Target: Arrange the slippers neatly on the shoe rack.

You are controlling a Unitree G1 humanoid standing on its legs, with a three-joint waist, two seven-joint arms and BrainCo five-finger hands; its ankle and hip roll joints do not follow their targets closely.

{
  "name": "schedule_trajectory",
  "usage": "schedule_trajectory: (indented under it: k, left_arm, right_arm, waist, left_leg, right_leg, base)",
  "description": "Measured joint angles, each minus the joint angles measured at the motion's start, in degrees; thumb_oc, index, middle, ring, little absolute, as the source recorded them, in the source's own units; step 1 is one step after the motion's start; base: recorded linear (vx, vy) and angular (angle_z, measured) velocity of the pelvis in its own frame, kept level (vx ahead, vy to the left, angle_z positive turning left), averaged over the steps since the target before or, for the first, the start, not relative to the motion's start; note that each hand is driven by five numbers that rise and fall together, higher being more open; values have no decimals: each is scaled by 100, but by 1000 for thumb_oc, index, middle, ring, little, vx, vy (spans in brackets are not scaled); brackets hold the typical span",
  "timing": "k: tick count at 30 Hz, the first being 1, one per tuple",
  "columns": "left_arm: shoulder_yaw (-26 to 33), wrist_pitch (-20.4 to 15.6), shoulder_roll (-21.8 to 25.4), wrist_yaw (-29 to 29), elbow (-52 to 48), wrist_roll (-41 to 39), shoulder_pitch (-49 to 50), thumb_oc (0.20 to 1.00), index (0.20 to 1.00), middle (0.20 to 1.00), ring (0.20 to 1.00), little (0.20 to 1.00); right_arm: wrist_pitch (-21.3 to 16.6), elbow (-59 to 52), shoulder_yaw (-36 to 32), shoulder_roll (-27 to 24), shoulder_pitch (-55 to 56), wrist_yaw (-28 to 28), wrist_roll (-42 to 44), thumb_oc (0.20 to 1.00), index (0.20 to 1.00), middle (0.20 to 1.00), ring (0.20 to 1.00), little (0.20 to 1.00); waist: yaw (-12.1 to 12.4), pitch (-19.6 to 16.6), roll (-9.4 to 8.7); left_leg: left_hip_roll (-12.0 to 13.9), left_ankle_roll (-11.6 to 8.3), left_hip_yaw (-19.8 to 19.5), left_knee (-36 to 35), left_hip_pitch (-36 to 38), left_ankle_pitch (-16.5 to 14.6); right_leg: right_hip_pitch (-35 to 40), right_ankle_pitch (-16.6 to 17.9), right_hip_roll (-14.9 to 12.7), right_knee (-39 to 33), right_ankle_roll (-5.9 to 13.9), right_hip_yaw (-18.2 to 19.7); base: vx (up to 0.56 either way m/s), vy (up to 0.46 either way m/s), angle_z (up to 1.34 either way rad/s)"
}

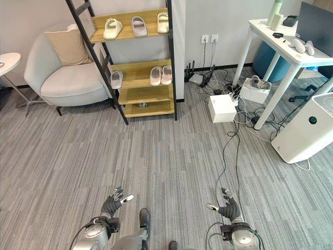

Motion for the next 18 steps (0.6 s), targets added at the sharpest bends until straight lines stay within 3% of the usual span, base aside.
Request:
schedule_trajectory:
  k: [1, 2, 3, 4, 5, 6, 7, 8, 9, 10, 12, 13, 14, 15, 16, 18]
  left_arm:
    - [-1, 0, -6, -10, -2, 1, -6, 1000, 1000, 1000, 1000, 1000]
    - [-2, 7, -23, -7, 2, 0, 15, 1000, 1000, 1000, 1000, 1000]
    - [0, 12, -62, 3, -33, -1, 87, 1000, 1000, 1000, 1000, 1000]
    - [-52, 33, -29, 0, -27, -1, 117, 1000, 1000, 1000, 1000, 1000]
    - [-73, 35, 4, 2, -80, -1, 92, 1000, 1000, 1000, 1000, 1000]
    - [-105, 29, 80, 2, -157, 0, 89, 1000, 1000, 1000, 1000, 1000]
    - [-134, 45, 158, -2, -218, 2, 53, 1000, 1000, 1000, 1000, 1000]
    - [-220, 59, 209, 11, -260, 3, 36, 1000, 1000, 1000, 1000, 1000]
    - [-280, 89, 262, -8, -264, 21, -58, 1000, 1000, 1000, 1000, 1000]
    - [-280, 89, 256, -9, -265, 21, -133, 1000, 1000, 1000, 1000, 1000]
    - [-225, 81, 315, -10, -273, 20, -264, 1000, 1000, 1000, 1000, 1000]
    - [-217, 85, 326, -18, -276, 20, -263, 1000, 1000, 1000, 1000, 1000]
    - [-98, 76, 328, -25, -200, 19, -277, 1000, 1000, 1000, 1000, 1000]
    - [-21, 84, 361, -29, -146, 18, -276, 1000, 1000, 1000, 1000, 1000]
    - [24, 69, 368, -30, -75, 16, -268, 1000, 1000, 1000, 1000, 1000]
    - [5, 84, 354, -27, 44, 11, -255, 1000, 1000, 1000, 1000, 1000]
  right_arm:
    - [6, -7, -5, 7, 39, 11, 0, 1000, 1000, 1000, 1000, 1000]
    - [28, -34, 5, 16, 120, 53, 0, 1000, 1000, 1000, 1000, 1000]
    - [47, -91, 13, -20, 199, 67, 0, 1000, 1000, 1000, 1000, 1000]
    - [93, -116, 27, 32, 259, 65, 1, 1000, 1000, 1000, 1000, 1000]
    - [95, -158, 68, 75, 327, 75, 1, 1000, 1000, 1000, 1000, 1000]
    - [95, -233, 120, 99, 337, 87, 0, 1000, 1000, 1000, 1000, 1000]
    - [86, -375, 118, 134, 365, 109, -1, 1000, 1000, 1000, 1000, 1000]
    - [87, -427, 101, 148, 351, 108, 0, 1000, 1000, 1000, 1000, 1000]
    - [87, -491, 97, 166, 292, 109, 0, 1000, 1000, 1000, 1000, 1000]
    - [92, -519, 97, 180, 273, 112, 0, 1000, 1000, 1000, 1000, 1000]
    - [86, -561, 111, 244, 102, 149, -1, 1000, 1000, 1000, 1000, 1000]
    - [70, -615, 113, 243, 105, 151, 0, 1000, 1000, 1000, 1000, 1000]
    - [55, -619, 119, 243, 89, 152, 4, 1000, 1000, 1000, 1000, 1000]
    - [58, -622, 119, 256, 71, 151, 6, 1000, 1000, 1000, 1000, 1000]
    - [53, -635, 110, 261, 189, 149, 10, 1000, 1000, 1000, 1000, 1000]
    - [82, -497, 71, 284, 235, 144, 11, 1000, 1000, 1000, 1000, 1000]
  waist:
    - [7, -39, -42]
    - [18, -80, -92]
    - [17, -122, 1]
    - [-22, -182, 25]
    - [-32, -208, -46]
    - [-30, -218, -118]
    - [-34, -246, -282]
    - [-82, -241, -340]
    - [-179, -185, -288]
    - [-236, -113, -262]
    - [-178, 105, -116]
    - [-250, 126, -119]
    - [-282, 144, -154]
    - [-298, 153, -177]
    - [-416, 136, -367]
    - [-495, 87, -442]
  left_leg:
    - [-119, 102, 17, 55, 61, 41]
    - [-268, 341, 147, 195, 175, -125]
    - [-193, 481, 163, 112, 278, -81]
    - [-215, 536, 175, 59, 479, 37]
    - [-276, 701, 154, 50, 642, -136]
    - [-324, 700, 161, 53, 718, -169]
    - [-538, 781, 94, 54, 810, -284]
    - [-653, 914, 21, 54, 867, -391]
    - [-696, 869, -108, 52, 961, -380]
    - [-683, 835, -173, 53, 1037, -420]
    - [-551, 721, -129, 53, 1345, -609]
    - [-557, 511, -209, 54, 1435, -832]
    - [-563, 561, -235, 52, 1575, -1056]
    - [-594, 529, -229, 47, 1639, -1048]
    - [-731, 505, -378, 66, 1792, -1224]
    - [-788, 544, -604, 84, 1996, -1409]
  right_leg:
    - [49, -107, -100, 12, 95, 16]
    - [117, -277, -257, 202, 297, 86]
    - [27, -474, -205, 612, 477, 125]
    - [-223, -861, -240, 1541, 703, 157]
    - [-649, -949, -254, 2580, 798, 186]
    - [-1183, -972, -301, 3735, 811, 222]
    - [-1769, -1109, -587, 4668, 792, 155]
    - [-2023, -1189, -742, 5018, 790, 170]
    - [-2305, -1277, -778, 5078, 812, 263]
    - [-2428, -1343, -746, 4966, 829, 298]
    - [-2875, -1282, -636, 3893, 808, 86]
    - [-3099, -1169, -554, 3540, 854, 20]
    - [-3329, -812, -410, 2627, 926, 71]
    - [-3274, -583, -407, 2054, 1038, 113]
    - [-3399, -253, -414, 1560, 1084, 126]
    - [-3205, 144, -433, 1041, 1033, 123]
  base:
    - [553, 235, -28]
    - [261, 118, -30]
    - [253, 132, -21]
    - [219, 134, -4]
    - [303, 189, 2]
    - [264, 143, 4]
    - [277, 116, 2]
    - [315, 70, 36]
    - [323, 21, 43]
    - [356, -33, 39]
    - [389, -98, 5]
    - [402, -130, 6]
    - [397, -136, 23]
    - [417, -149, 36]
    - [383, -159, 44]
    - [301, -161, 60]
